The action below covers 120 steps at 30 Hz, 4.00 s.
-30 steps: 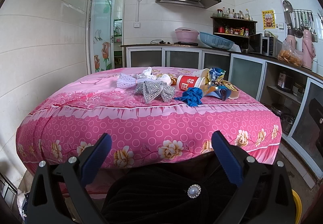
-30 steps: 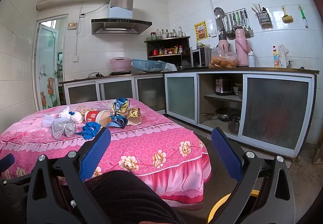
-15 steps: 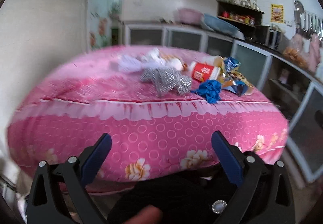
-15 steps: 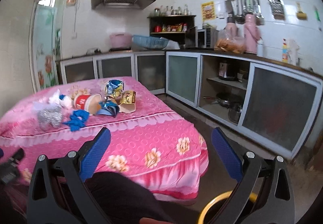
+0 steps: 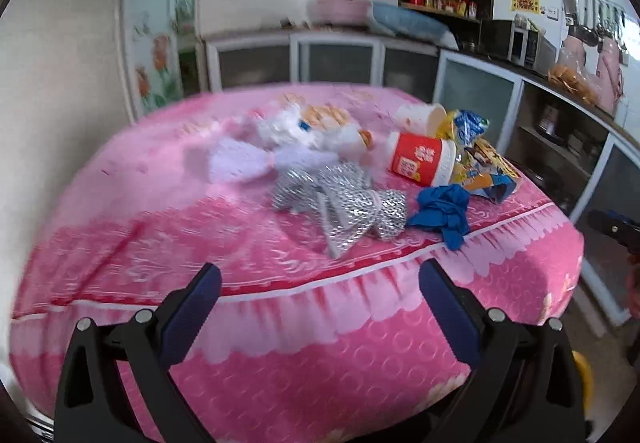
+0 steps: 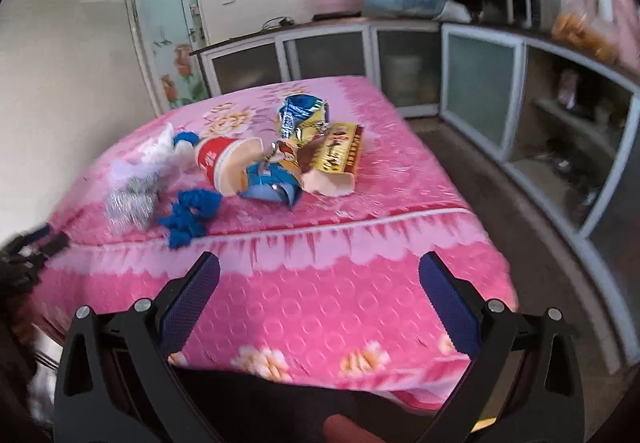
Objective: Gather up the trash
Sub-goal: 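Reach the left tool to the silver mesh bow while the right tool reaches the yellow snack box, then close the left tool on the mesh bow while the right tool grips the yellow box, then carry both held items over the yellow bin and open both tools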
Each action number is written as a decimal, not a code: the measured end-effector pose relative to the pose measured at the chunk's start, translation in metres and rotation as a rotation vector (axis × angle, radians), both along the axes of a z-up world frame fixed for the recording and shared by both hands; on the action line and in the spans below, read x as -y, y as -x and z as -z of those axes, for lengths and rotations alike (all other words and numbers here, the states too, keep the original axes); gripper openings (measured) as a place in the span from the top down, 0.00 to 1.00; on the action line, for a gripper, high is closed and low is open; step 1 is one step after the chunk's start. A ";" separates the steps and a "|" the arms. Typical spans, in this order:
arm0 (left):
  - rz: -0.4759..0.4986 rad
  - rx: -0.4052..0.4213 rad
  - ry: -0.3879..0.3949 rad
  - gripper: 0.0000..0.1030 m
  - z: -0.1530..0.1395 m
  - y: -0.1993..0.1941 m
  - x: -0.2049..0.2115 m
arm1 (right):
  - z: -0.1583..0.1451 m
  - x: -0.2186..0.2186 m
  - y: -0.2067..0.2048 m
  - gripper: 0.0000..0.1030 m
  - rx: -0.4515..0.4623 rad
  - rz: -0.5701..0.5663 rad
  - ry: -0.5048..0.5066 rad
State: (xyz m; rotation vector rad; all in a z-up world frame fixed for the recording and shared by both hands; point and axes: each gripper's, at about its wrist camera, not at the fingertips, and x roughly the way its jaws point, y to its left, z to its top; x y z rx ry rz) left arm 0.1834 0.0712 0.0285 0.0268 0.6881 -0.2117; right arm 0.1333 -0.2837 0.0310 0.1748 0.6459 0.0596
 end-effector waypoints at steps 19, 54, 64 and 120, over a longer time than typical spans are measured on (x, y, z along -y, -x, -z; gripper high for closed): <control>-0.001 -0.199 0.019 0.08 0.017 -0.090 0.021 | 0.023 0.007 -0.129 0.07 -0.125 -0.014 0.409; 0.083 -0.320 0.256 0.82 0.043 -0.125 0.033 | 0.044 -0.006 -0.174 0.93 -0.117 0.002 0.393; 0.158 -0.225 0.283 0.82 0.023 -0.082 0.021 | 0.022 0.001 -0.151 0.96 -0.006 0.047 0.379; 1.243 -0.440 0.057 0.21 0.095 0.187 0.424 | 0.140 0.174 0.314 0.83 -0.556 0.683 0.110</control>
